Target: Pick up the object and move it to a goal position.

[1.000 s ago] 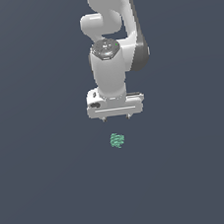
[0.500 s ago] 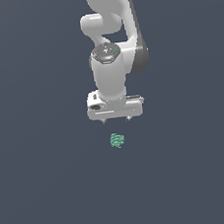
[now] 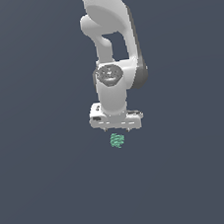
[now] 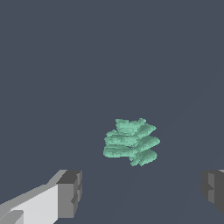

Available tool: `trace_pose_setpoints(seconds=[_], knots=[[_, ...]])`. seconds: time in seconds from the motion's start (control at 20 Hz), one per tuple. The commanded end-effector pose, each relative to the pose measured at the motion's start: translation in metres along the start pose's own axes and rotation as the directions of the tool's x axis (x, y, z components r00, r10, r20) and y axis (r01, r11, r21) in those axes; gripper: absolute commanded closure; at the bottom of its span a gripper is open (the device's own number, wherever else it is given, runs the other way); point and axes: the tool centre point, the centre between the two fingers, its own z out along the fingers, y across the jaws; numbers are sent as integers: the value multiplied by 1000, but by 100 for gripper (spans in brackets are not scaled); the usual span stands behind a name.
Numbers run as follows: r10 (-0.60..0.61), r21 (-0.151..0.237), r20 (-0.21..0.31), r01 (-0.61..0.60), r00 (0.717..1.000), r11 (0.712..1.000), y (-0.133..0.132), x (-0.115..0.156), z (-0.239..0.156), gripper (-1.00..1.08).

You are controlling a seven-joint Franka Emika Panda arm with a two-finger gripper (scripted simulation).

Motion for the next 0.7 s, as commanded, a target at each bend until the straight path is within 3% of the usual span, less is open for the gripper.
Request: trace_pose_setpoints(seconds=[0.0, 0.65], knots=[[28, -7, -1, -28, 1000, 1000, 1, 3, 13, -92], [61, -15, -2, -61, 998, 998, 2, 6, 36, -92]])
